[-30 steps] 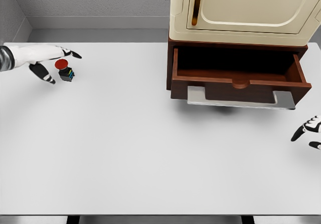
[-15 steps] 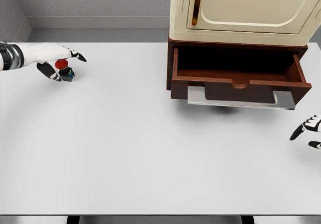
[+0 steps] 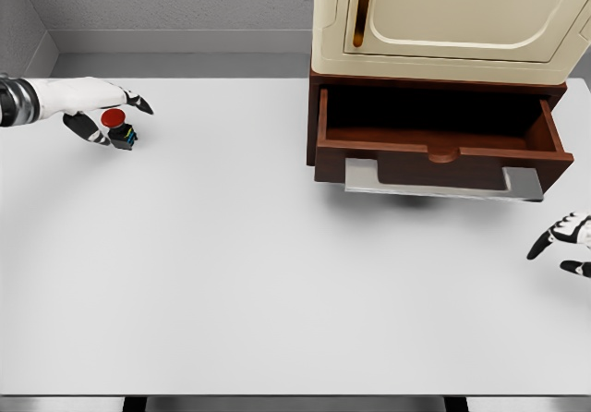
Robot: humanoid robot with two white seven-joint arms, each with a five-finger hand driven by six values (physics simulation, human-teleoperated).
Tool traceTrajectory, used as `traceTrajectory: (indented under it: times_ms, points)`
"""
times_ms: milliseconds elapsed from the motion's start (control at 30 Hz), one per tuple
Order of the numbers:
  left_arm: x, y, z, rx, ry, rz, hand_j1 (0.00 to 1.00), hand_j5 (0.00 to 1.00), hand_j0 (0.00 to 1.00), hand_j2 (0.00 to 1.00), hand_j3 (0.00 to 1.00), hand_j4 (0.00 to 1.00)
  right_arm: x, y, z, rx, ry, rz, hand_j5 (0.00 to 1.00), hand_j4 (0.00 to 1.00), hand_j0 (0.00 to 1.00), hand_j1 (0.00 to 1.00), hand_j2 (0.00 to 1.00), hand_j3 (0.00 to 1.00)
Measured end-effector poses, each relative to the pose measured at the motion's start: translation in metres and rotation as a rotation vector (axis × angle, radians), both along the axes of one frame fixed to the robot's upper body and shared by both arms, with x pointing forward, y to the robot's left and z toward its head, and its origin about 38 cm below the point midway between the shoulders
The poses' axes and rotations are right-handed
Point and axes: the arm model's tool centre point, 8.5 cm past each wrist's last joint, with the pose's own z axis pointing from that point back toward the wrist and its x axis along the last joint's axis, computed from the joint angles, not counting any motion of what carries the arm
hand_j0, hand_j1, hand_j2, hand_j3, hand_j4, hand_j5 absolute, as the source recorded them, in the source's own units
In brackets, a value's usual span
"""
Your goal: Put the switch into the drawer with left arm, and close the drawer with right arm
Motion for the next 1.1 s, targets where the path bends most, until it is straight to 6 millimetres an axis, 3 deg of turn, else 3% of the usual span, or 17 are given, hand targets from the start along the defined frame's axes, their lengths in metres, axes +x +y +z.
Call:
traceTrajectory:
  times_ms: [200,667,1100]
  points:
    - [0.0007,0.0004,0.0015,0.003,-0.002,0.001,0.75,0.75,0.75,0.75,0.75,0.75,-0.0002,0.0013,-0.002,0.001,0.007,0.004,0.56,0.56,0.56,0.56,0.56,0.56]
    - [-0.0001,0.003,-0.0031,0.035,0.01,0.003,0.71,0.71,0.71,0.71,0.71,0.71,0.0047,0.0022,0.0054,-0.021,-0.002,0.02,0.53,0.53,0.53,0.53,0.53,0.53]
    - [-0.0005,0.0023,-0.0045,0.039,0.012,0.001,0.54,0.54,0.54,0.54,0.54,0.54,0.0054,0.0072,-0.0002,-0.016,0.014,0.035,0.53,0.53,0.53,0.53,0.53,0.53]
